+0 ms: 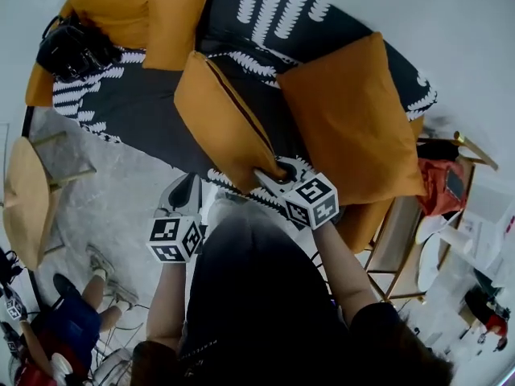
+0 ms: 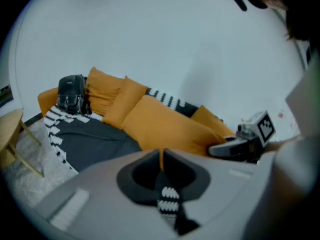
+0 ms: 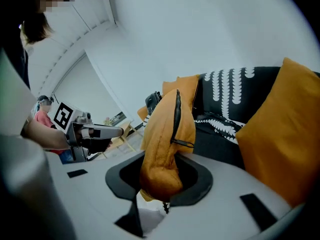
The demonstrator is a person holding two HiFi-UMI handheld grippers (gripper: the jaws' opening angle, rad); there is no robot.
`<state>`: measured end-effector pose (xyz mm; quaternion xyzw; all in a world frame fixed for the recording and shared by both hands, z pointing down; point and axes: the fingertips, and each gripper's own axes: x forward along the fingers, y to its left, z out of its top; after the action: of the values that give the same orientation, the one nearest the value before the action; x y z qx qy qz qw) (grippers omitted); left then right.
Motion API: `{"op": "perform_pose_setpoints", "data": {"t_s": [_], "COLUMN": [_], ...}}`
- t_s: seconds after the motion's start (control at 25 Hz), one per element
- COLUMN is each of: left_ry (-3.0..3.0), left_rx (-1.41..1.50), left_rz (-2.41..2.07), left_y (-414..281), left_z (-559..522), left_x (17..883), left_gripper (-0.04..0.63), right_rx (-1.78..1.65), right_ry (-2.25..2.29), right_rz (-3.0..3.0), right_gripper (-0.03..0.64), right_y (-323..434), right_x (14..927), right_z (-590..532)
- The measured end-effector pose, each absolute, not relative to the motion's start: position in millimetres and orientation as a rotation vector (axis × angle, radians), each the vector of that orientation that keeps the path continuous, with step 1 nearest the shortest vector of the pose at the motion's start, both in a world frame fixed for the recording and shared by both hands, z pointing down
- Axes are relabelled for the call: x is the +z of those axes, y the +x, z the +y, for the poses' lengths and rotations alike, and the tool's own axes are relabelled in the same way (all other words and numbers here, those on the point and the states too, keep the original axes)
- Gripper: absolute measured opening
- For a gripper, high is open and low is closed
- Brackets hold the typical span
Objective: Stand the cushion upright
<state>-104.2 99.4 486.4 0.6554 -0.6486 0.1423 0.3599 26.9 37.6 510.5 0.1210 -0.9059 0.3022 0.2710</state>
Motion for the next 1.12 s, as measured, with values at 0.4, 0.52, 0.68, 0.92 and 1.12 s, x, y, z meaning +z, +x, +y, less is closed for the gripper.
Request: {"op": "perform_pose_setpoints", "data": {"t_s": [0.4,0.52,0.68,0.92,1.12], "left_ry": [1.807,1.855,1.924,2.011,2.066], "left_rx": [0.331,0.34,0.347,0.387,0.401], "left_rz": [-1.674,-1.618,-1.545,-1.467,-1.402], "left_y": [-127.6,-134.1,-151.9,-187.2,-207.8], "left_z": [53.2,36.4,11.9,-16.6,-32.0], "left_x": [443.7,444.0,438.1,429.5,430.7], "left_gripper": [0.026,0.027,0.026,0.026,0.026], "right_rx": [0.841,0.873,0.899,0.941,0.924], "right_ry": [0.422,0.489,0.62,0.808,0.942], "right_rz": [-2.528,-2.538,-2.546,-2.56,-2.568], "right_gripper": [0.107,0.107,0.107,0.109,0.11], "right_y": [19.1,12.5,-0.9,-23.2,-40.4], "right_x": [463.5,456.4,447.9,440.4,435.9], "right_z": [11.1,0.5,-11.0,-24.6,-38.5]}}
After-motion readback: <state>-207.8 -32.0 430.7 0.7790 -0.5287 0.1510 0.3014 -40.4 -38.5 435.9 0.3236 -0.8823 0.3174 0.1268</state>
